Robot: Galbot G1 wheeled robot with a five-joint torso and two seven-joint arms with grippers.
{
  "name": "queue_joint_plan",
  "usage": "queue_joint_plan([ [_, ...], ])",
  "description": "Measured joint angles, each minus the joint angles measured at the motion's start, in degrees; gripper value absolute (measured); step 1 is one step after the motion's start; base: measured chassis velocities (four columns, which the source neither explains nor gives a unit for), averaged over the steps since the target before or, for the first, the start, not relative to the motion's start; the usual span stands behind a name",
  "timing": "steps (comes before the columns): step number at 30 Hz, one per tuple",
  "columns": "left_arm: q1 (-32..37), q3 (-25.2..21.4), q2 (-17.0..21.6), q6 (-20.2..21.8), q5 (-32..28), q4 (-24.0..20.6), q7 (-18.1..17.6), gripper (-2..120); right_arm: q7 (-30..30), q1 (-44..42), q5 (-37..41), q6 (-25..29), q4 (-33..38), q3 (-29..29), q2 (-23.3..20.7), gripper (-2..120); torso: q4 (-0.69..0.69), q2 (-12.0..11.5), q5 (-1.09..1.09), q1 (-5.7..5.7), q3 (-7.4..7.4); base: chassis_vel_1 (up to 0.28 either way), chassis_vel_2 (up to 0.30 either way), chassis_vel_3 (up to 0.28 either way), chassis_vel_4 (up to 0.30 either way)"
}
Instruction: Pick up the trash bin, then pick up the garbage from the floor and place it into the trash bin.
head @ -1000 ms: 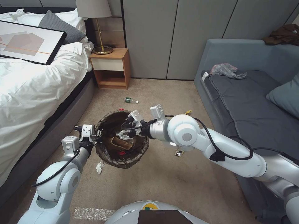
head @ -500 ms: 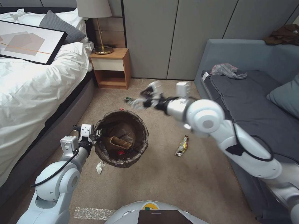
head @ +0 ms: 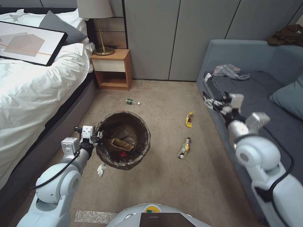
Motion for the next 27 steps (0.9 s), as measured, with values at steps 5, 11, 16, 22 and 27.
queue_joint_plan([
  [5,0.6,0.1,-0.4,0.0,0.5,-0.1,0.4,0,-2.7,-8.4,-17.3,11.7,-4.4,2.7,13.3,100,0.04,0.0,-0.02,0.00,0.00,0.000,0.000,0.000,0.000],
  [11,0.8,0.3,-0.6,0.0,0.7,0.2,0.4,0,-5.3,-13.3,-24.7,19.1,-8.2,3.3,18.7,100,0.01,0.0,-0.05,0.00,0.00,0.000,0.000,0.000,0.000],
  [16,1.0,0.3,-1.1,0.0,1.0,0.4,0.6,0,-5.7,-14.1,-27.1,21.1,-10.1,2.3,20.6,100,0.02,0.0,-0.04,0.00,0.00,0.000,0.000,0.000,0.000],
  [22,1.3,0.4,-1.5,0.0,1.4,0.4,1.0,0,-5.1,-11.0,-27.5,21.1,-11.2,-0.1,20.6,100,0.03,0.0,-0.02,0.00,0.01,0.000,0.000,0.000,0.000],
  [27,1.5,0.3,-1.6,0.0,1.4,0.4,1.1,0,-5.1,-10.4,-27.5,20.9,-11.8,-0.8,20.4,100,0.01,0.0,-0.02,0.00,0.01,-0.016,0.021,0.030,-0.011],
])
